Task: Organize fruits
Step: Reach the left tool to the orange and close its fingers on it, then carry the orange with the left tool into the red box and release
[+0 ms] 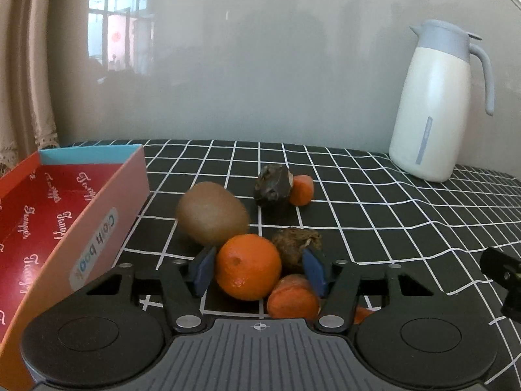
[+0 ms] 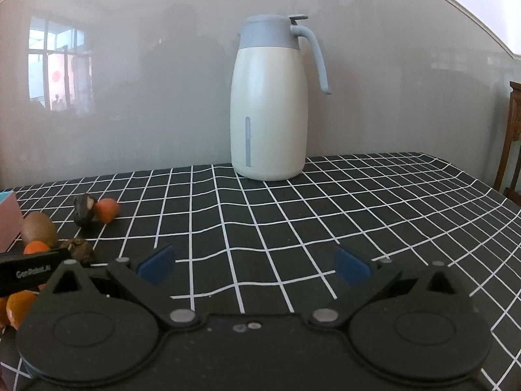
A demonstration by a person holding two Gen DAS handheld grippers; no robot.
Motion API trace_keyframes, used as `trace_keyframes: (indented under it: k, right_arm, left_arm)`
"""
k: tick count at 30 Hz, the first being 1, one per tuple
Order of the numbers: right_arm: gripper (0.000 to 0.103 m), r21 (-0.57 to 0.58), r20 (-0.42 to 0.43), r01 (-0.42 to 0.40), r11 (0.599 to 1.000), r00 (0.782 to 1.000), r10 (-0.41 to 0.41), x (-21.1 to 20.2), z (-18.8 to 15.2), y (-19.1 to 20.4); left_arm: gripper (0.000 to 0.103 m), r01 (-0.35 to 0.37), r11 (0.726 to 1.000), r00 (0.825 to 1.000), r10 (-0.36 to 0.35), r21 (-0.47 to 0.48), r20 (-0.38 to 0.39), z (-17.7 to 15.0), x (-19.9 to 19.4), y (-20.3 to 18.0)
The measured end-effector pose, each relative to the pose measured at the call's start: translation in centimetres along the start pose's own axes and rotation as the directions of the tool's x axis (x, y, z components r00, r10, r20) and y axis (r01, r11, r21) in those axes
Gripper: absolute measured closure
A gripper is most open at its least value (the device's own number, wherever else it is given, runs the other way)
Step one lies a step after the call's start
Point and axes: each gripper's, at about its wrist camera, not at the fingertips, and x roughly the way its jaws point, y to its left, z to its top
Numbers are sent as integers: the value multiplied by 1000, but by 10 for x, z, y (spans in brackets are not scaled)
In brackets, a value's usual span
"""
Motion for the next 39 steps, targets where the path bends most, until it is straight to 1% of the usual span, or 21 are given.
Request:
trace_keyframes:
  k: [1, 2, 6, 12, 18, 21, 24, 25, 31, 34, 39]
  right_arm:
    - [0, 1, -2, -4, 1000, 1000, 4, 0, 0, 0]
    - [0, -4, -1, -5, 1000, 1000, 5, 0, 0, 1]
    - [0, -18, 5, -7, 1000, 1000, 7, -2, -1, 2]
    - [0, -7, 6, -9, 1000, 1000, 10, -6, -1, 1]
    - [0, -5, 10, -14, 1000, 1000, 14, -8, 0, 1]
    - [0, -2, 8, -13, 1000, 1000, 13, -6, 0, 1]
    - [0, -2, 9, -14, 1000, 1000, 14, -6, 0, 1]
    - [0, -2, 10, -14, 1000, 1000, 14, -7, 0, 1]
    - [0, 7, 17, -19, 1000, 1000, 19, -9, 2, 2]
    - [0, 11, 16, -25, 1000, 1000, 24, -10, 2, 2]
    - [0, -3, 26, -30, 1000, 999, 30, -14, 2, 7]
  left_arm:
    - [47, 1, 1000, 1000, -1, -2, 1, 0, 0, 1]
    - [61, -3, 1000, 1000, 3, -2, 7, 0, -1, 1]
    - [60, -2, 1000, 1000, 2, 5, 7, 0, -3, 2]
    - [60, -13, 1000, 1000, 13, 24, 15, -5, -9, 3]
    - [60, -24, 999, 1000, 25, 39, -10, -4, -4, 0]
    - [60, -9, 1000, 1000, 9, 10, -26, -3, 2, 4]
    - [60, 1, 1000, 1000, -1, 2, -24, -3, 2, 5]
    - [60, 8, 1000, 1000, -8, 4, -17, -3, 1, 5]
    - [60, -16, 999, 998, 14, 36, 54, 3, -26, 11]
    - [60, -23, 999, 996, 19, 37, 85, 7, -43, 22]
    - [60, -59, 998, 989, 54, 34, 135, 10, -74, 49]
